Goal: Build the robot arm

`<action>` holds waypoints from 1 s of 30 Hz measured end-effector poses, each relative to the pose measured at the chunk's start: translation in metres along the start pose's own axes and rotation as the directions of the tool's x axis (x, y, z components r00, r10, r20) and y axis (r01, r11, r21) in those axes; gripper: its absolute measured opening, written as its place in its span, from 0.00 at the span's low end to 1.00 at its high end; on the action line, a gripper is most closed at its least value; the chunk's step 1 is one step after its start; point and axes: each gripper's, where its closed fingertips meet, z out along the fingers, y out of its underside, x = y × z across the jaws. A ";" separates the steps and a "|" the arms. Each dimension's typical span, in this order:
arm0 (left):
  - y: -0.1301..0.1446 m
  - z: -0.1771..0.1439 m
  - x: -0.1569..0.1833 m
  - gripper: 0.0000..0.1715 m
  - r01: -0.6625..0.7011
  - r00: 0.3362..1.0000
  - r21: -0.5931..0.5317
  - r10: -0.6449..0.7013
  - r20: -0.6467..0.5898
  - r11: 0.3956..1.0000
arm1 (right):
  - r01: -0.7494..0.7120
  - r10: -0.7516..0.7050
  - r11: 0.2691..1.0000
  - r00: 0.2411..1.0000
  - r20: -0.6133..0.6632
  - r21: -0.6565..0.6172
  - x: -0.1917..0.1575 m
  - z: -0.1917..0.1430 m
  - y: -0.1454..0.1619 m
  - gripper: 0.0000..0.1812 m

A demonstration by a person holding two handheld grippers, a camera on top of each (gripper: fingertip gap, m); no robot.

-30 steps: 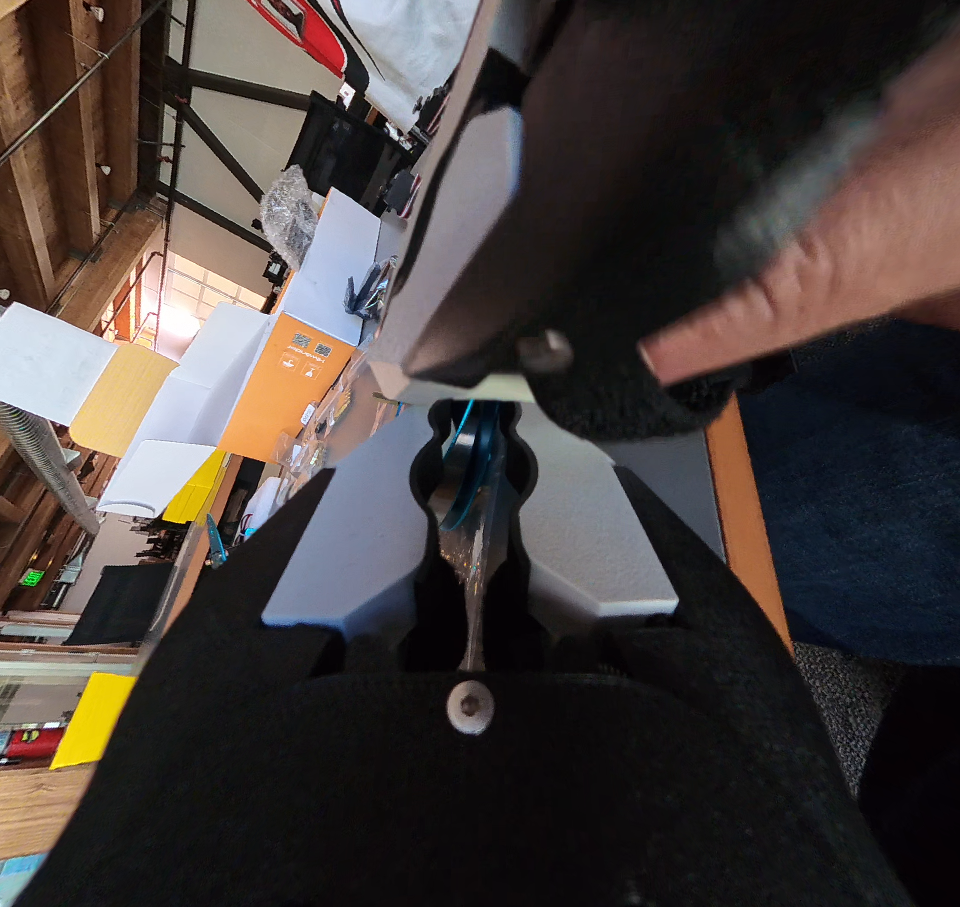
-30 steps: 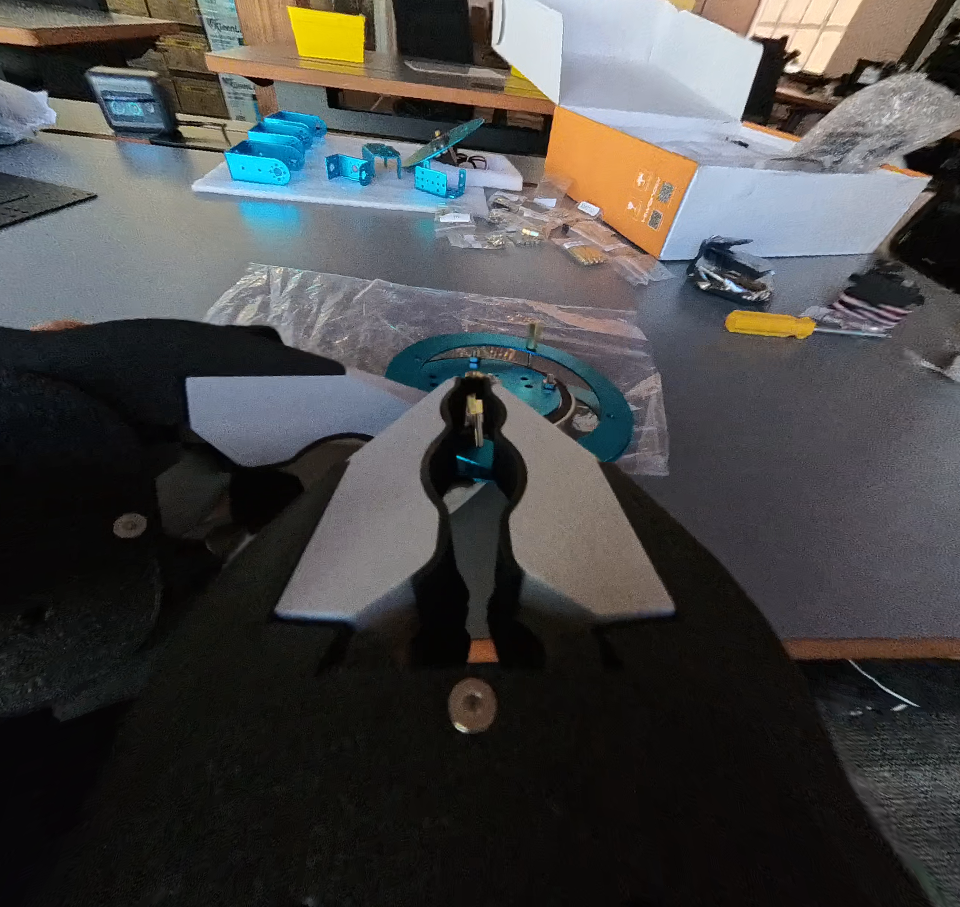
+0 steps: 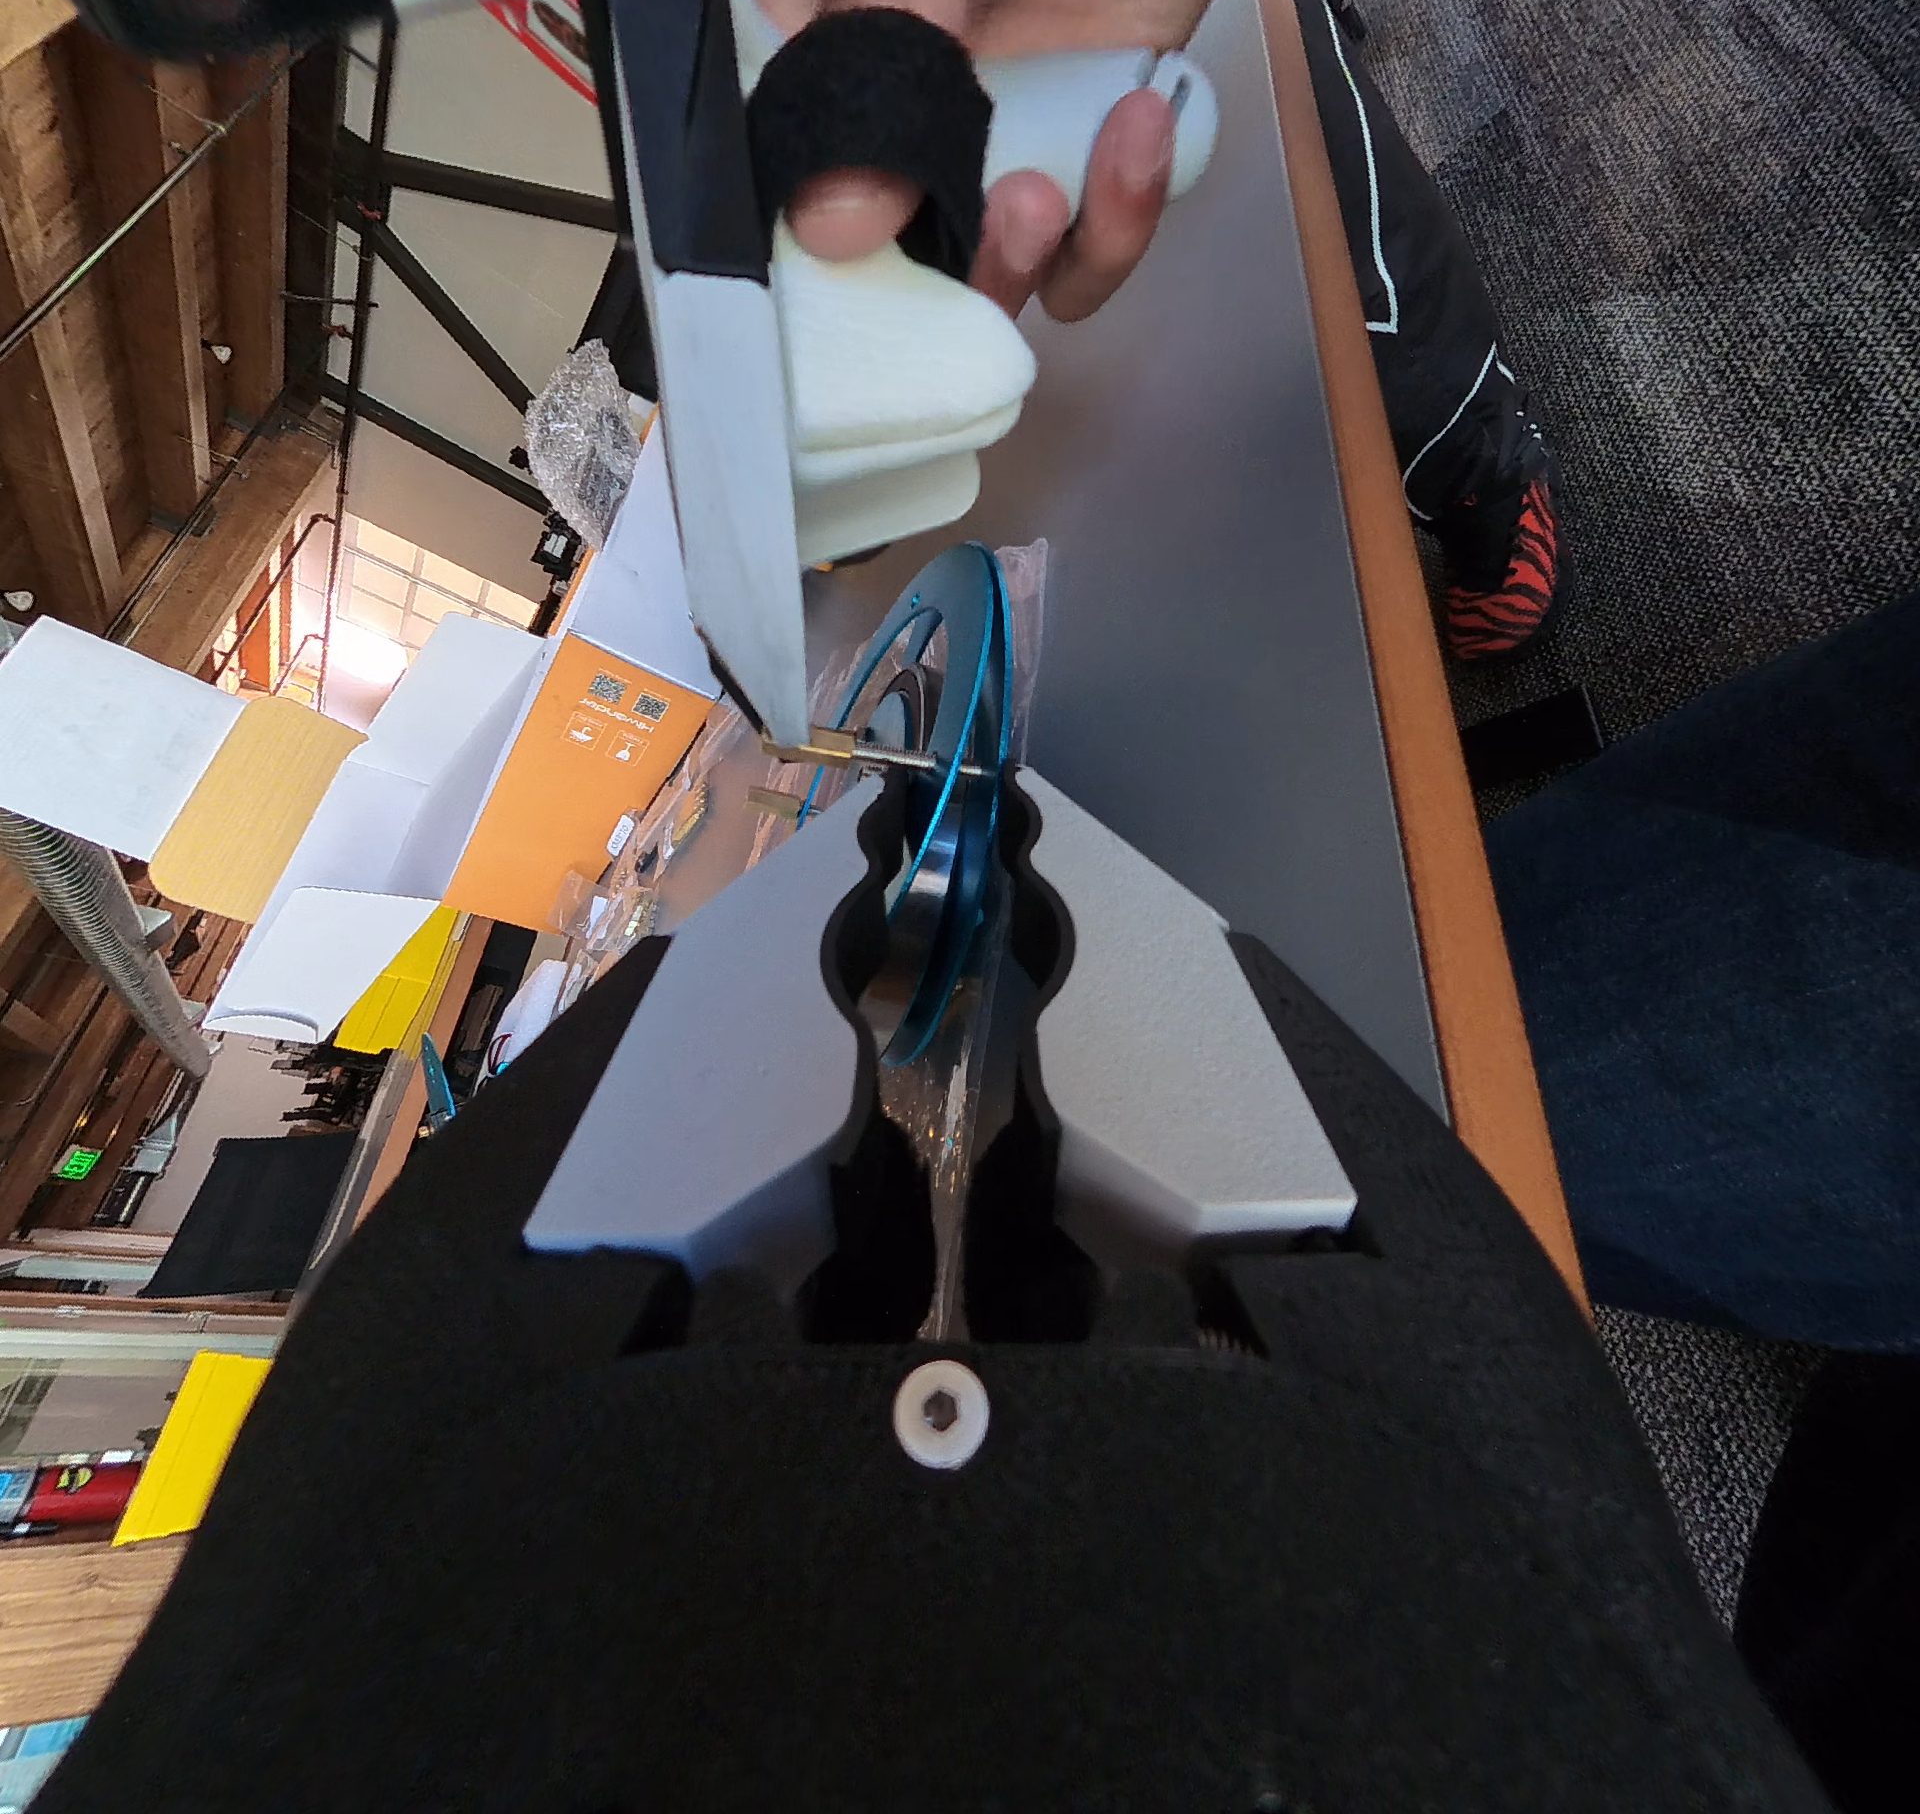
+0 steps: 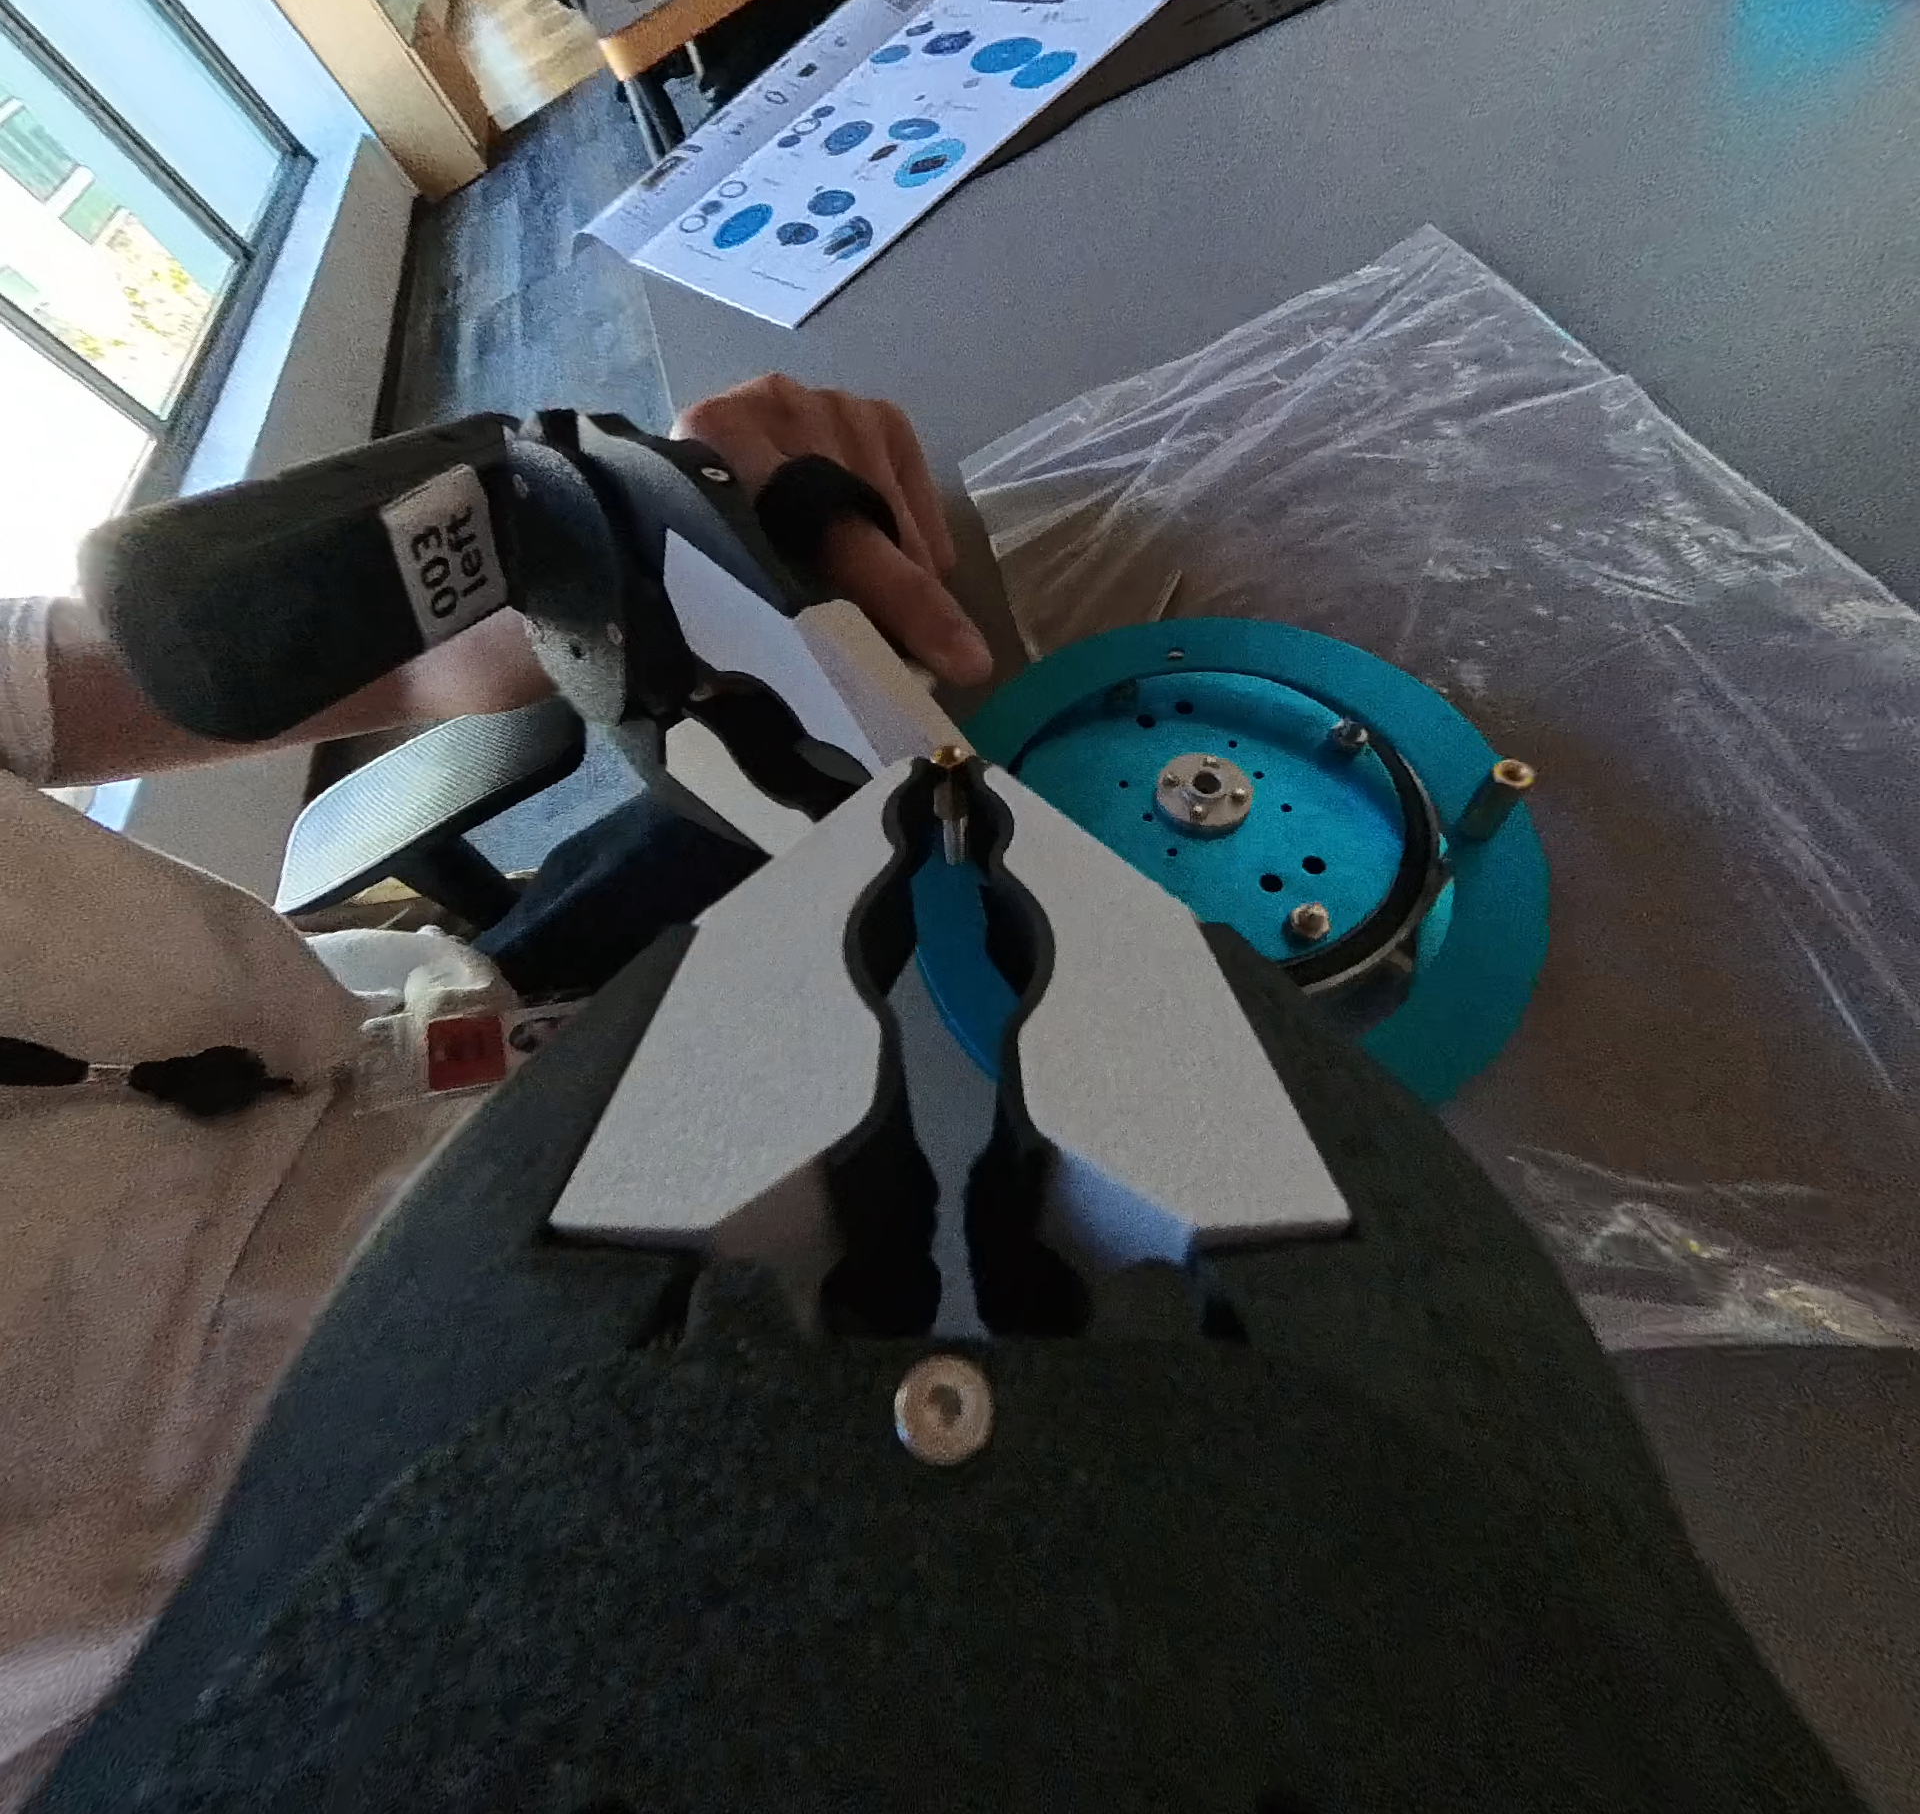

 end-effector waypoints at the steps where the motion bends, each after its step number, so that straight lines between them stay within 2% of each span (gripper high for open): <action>1: 0.000 0.000 0.000 0.10 -0.001 1.000 0.000 0.001 -0.001 1.000 | 0.003 -0.002 1.000 0.999 -0.037 0.011 0.001 0.000 0.001 0.02; 4: 0.000 0.000 0.001 0.10 -0.005 1.000 0.000 0.005 -0.001 1.000 | -0.016 0.025 0.999 0.973 -0.230 0.042 0.005 -0.004 0.002 0.02; 7: 0.000 0.000 0.000 0.10 0.000 1.000 -0.003 0.000 -0.001 1.000 | 0.016 0.060 0.988 0.873 -0.485 0.151 0.007 -0.001 -0.001 0.02; 9: 0.000 0.000 0.001 0.10 -0.003 1.000 -0.004 0.003 -0.002 1.000 | 0.090 0.068 0.975 0.750 -0.658 0.204 0.008 -0.003 0.000 0.02; 11: 0.000 0.000 0.002 0.10 -0.014 1.000 -0.006 0.014 -0.004 1.000 | 0.166 0.085 0.962 0.579 -0.811 0.219 0.007 -0.004 0.000 0.02; 13: 0.000 0.000 0.002 0.10 -0.021 1.000 -0.007 0.021 -0.003 1.000 | 0.223 0.085 0.958 0.390 -0.917 0.183 0.007 -0.006 0.000 0.02; 14: 0.000 0.000 0.002 0.10 -0.018 1.000 -0.006 0.018 -0.003 1.000 | 0.235 0.111 0.953 0.321 -0.941 0.193 0.006 -0.006 0.000 0.02; 16: 0.000 0.000 0.001 0.10 -0.008 1.000 -0.004 0.008 -0.001 1.000 | 0.230 0.185 0.940 0.272 -0.944 0.251 0.007 -0.006 -0.002 0.02; 18: 0.000 0.000 0.000 0.10 -0.003 1.000 -0.004 0.003 0.000 1.000 | 0.196 0.263 0.925 0.290 -0.920 0.326 0.008 -0.006 -0.001 0.02; 21: 0.000 0.000 0.001 0.10 -0.009 1.000 -0.003 0.009 -0.004 1.000 | 0.188 0.265 0.925 0.303 -0.915 0.331 0.007 -0.007 -0.001 0.02; 23: -0.001 0.000 0.002 0.10 -0.017 1.000 -0.001 0.017 -0.006 1.000 | 0.174 0.263 0.924 0.360 -0.895 0.342 0.006 -0.009 0.001 0.02; 25: -0.001 0.000 0.001 0.10 -0.010 1.000 0.002 0.010 -0.006 1.000 | 0.122 0.282 0.917 0.477 -0.833 0.380 0.002 -0.011 0.001 0.02; 27: -0.001 0.000 0.000 0.10 -0.003 1.000 0.004 0.003 -0.003 1.000 | 0.094 0.283 0.896 0.632 -0.722 0.434 -0.008 -0.019 -0.005 0.02; 30: -0.001 0.000 0.000 0.10 -0.006 1.000 0.004 0.006 -0.002 1.000 | 0.100 0.190 0.893 0.800 -0.570 0.439 -0.016 -0.044 -0.015 0.07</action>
